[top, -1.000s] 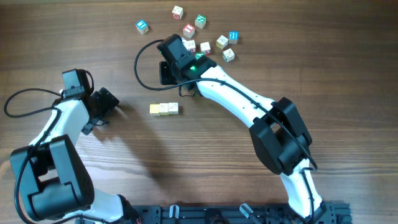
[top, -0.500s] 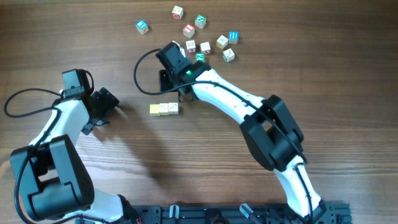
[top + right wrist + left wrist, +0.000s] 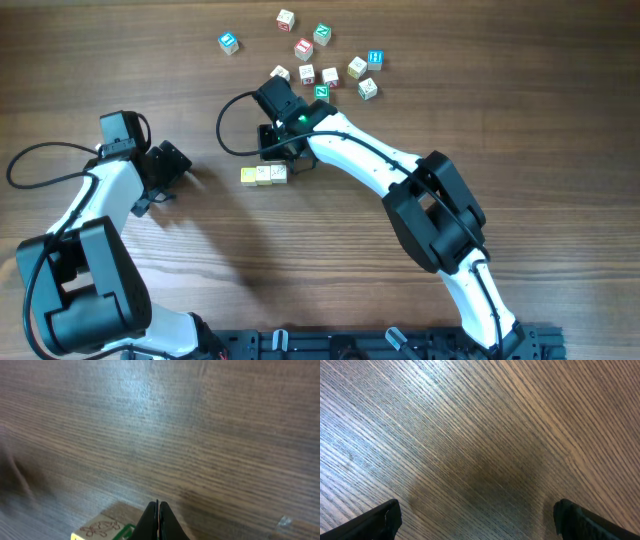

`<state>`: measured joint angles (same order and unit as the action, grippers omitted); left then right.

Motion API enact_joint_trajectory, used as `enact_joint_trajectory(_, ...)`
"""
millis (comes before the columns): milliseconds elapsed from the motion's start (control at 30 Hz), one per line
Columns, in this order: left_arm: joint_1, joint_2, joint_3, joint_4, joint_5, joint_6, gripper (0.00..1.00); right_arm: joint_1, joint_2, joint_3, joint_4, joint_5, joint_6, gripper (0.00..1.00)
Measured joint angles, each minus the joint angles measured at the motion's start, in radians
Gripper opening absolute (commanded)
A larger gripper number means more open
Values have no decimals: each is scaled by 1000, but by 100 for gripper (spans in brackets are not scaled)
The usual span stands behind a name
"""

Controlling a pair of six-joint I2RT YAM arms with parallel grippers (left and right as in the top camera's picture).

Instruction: Form a horizontal line

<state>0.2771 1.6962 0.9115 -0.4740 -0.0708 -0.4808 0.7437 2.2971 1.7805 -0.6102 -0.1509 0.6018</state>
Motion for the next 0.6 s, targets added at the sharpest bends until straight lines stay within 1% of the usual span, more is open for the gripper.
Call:
enact_joint_trajectory(133,0,0,0,0,0,0,100,0,0,0,-7,-2,8,4)
enact_joint_trajectory(333,0,0,0,0,0,0,100,0,0,0,-37,35,60,4)
enact_joint_trajectory(600,0,0,0,0,0,0,100,2,0,0,-55,2,67,4)
